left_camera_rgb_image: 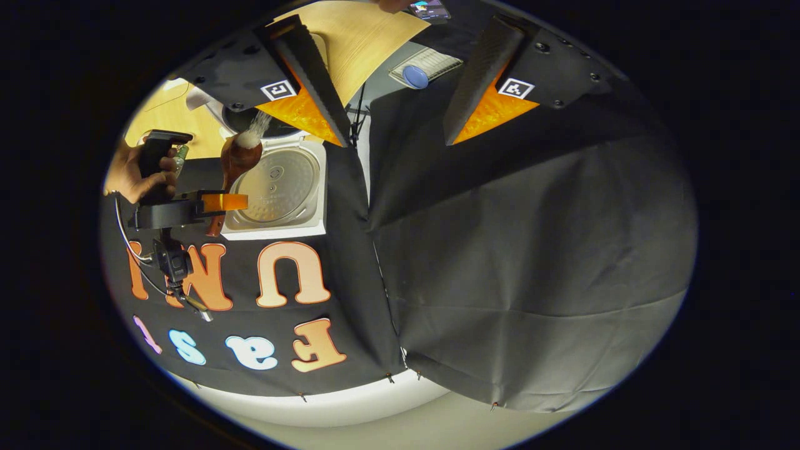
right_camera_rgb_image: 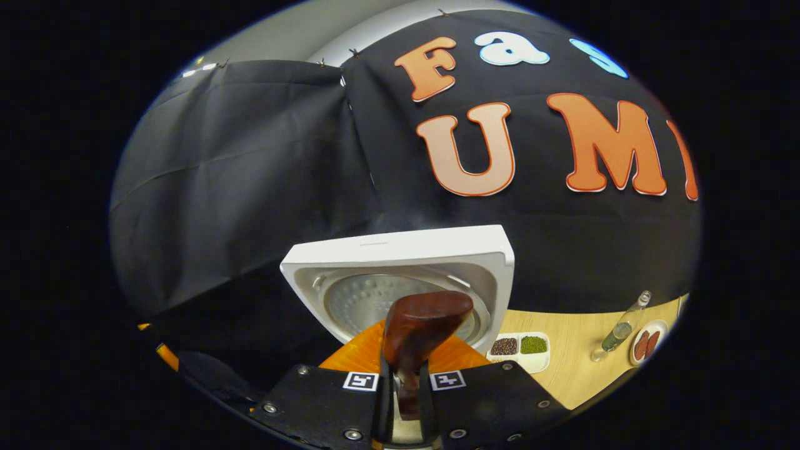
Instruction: Close the left gripper, press the button to open the rice cooker; take a wooden spoon from the chopstick holder with the right hand, scoop a spoonful of rice and pour it into the rice cooker, then put the wooden spoon back into the chopstick holder.
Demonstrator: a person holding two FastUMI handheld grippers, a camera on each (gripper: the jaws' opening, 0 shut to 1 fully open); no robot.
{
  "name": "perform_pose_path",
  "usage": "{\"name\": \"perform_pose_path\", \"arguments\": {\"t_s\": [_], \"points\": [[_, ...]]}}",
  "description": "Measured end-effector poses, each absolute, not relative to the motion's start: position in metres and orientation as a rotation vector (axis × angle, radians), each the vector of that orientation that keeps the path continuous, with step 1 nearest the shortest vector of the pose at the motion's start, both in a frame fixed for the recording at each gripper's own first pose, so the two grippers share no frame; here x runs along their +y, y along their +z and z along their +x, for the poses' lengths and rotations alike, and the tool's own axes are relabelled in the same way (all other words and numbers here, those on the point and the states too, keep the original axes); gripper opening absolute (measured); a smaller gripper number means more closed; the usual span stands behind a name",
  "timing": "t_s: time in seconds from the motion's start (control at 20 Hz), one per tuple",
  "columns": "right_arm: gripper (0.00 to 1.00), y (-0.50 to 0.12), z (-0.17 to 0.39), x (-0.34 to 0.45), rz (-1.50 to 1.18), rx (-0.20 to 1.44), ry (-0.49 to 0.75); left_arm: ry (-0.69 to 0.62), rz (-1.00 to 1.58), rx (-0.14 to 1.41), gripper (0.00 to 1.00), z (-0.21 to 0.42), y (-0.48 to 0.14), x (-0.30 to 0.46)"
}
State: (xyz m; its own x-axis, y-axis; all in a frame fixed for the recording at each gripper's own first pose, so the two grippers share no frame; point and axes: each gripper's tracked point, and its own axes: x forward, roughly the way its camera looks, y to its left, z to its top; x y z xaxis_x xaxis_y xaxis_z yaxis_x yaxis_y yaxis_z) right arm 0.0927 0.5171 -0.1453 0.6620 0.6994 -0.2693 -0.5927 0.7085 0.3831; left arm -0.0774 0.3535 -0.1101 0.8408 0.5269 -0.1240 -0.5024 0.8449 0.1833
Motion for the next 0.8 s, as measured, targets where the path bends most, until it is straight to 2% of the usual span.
{"name": "perform_pose_path", "arguments": {"t_s": [0.3, 0.8], "points": [[0.16, -0.139, 0.087, 0.521, 0.187, 0.356, 0.805, 0.552, 0.148, 0.164, 1.00, -0.078, -0.106, 0.355], [0.16, -0.126, 0.085, 0.517, 0.153, 0.291, 0.829, 0.538, 0.142, 0.162, 0.99, -0.081, -0.108, 0.354]]}}
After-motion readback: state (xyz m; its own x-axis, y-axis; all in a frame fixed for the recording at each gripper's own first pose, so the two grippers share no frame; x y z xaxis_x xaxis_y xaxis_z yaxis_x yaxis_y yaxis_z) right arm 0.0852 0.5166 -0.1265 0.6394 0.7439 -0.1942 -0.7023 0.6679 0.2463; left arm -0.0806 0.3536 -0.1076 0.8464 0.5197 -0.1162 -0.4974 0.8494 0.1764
